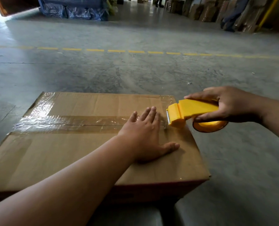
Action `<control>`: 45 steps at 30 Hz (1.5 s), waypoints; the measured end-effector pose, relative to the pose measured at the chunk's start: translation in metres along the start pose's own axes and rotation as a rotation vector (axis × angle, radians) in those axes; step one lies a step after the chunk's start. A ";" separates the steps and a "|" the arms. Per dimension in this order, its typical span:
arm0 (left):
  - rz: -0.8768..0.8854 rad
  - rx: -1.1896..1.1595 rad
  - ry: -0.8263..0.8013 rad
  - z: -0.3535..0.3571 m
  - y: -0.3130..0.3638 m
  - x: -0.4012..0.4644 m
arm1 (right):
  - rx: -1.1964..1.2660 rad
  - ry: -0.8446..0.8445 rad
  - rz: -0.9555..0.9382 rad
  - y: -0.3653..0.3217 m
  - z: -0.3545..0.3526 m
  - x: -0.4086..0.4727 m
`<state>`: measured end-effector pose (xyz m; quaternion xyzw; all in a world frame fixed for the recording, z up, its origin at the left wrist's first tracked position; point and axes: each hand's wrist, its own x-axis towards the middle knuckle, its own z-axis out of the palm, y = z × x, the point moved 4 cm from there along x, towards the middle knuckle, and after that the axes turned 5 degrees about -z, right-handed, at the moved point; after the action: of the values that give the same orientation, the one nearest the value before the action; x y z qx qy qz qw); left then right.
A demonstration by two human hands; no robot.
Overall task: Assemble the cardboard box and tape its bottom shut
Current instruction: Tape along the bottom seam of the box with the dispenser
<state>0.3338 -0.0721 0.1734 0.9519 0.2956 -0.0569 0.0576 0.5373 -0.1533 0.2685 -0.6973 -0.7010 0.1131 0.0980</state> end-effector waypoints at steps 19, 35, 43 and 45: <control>-0.032 0.002 -0.054 -0.003 -0.008 -0.011 | 0.178 0.010 0.079 0.044 0.024 -0.028; 0.041 -0.030 -0.026 0.005 0.044 0.018 | 0.230 0.112 0.127 0.071 0.022 -0.044; 0.052 -0.005 -0.052 0.004 0.044 0.014 | 0.225 0.110 0.123 0.077 0.044 -0.051; 0.061 0.003 -0.052 0.004 0.046 0.012 | 0.208 0.088 0.115 0.077 0.049 -0.050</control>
<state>0.3695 -0.1032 0.1712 0.9587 0.2650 -0.0801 0.0656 0.5964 -0.2046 0.2004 -0.7267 -0.6393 0.1600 0.1938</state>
